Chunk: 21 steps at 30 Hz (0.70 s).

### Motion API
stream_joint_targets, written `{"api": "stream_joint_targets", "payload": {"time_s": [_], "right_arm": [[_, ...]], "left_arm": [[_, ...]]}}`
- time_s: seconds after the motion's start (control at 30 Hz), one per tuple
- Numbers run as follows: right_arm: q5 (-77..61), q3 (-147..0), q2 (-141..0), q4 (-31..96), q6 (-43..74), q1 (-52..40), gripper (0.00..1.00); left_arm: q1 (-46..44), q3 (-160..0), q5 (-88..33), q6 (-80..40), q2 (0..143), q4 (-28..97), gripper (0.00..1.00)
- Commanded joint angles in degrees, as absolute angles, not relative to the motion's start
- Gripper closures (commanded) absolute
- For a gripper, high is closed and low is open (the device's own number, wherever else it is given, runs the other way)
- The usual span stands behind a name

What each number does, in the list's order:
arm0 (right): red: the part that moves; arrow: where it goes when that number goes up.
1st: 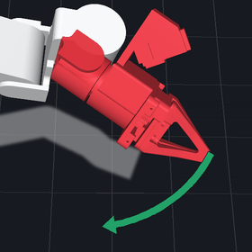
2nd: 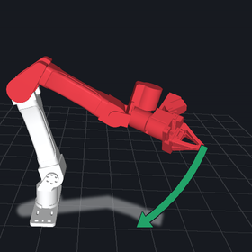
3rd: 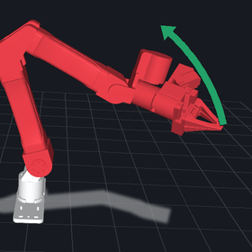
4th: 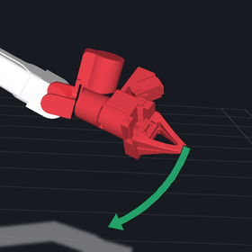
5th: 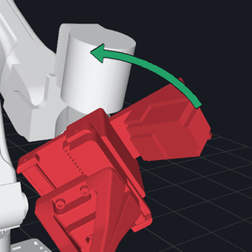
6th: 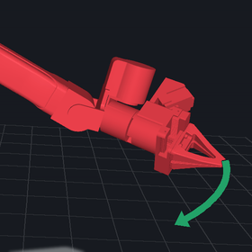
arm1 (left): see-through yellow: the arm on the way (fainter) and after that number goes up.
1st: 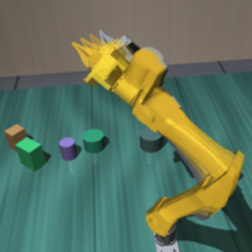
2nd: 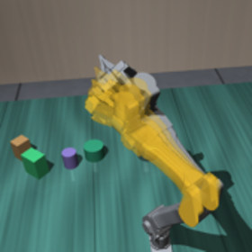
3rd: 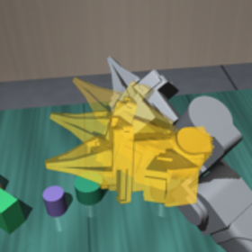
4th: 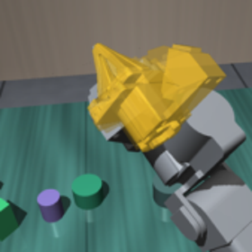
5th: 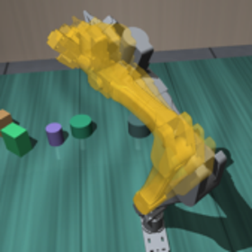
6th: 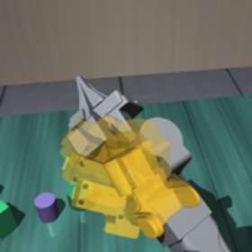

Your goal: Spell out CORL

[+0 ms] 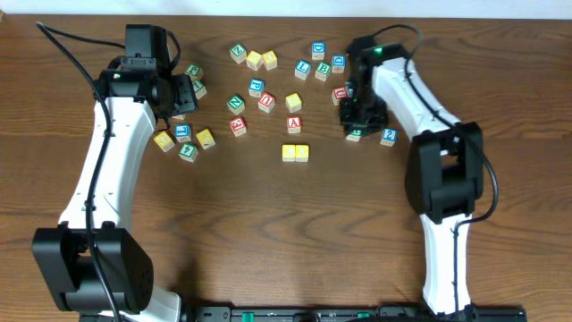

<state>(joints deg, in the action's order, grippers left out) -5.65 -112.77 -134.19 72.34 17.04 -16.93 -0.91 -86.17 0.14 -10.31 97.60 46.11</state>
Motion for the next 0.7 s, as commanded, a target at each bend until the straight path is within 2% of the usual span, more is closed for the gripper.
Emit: {"api": "stream_joint_targets", "payload": {"time_s": [0.0, 0.33, 0.53, 0.67], "right_arm": [[-6.4, -113.5, -134.5, 73.0, 15.7, -19.7, 0.65], [-6.3, -113.5, -134.5, 72.6, 15.8, -25.9, 0.65], [-4.1, -114.0, -134.3, 71.4, 17.7, -26.0, 0.77], [-3.3, -114.7, -132.2, 71.5, 20.1, -25.1, 0.71]], "left_arm": [[-0.7, -85.6, 0.1, -10.4, 96.2, 46.1, 0.39], [-0.7, -85.6, 0.0, -10.4, 96.2, 46.0, 0.39], [-0.7, -85.6, 0.0, -10.4, 96.2, 46.0, 0.39], [-0.7, -85.6, 0.1, -10.4, 96.2, 46.0, 0.39]]}}
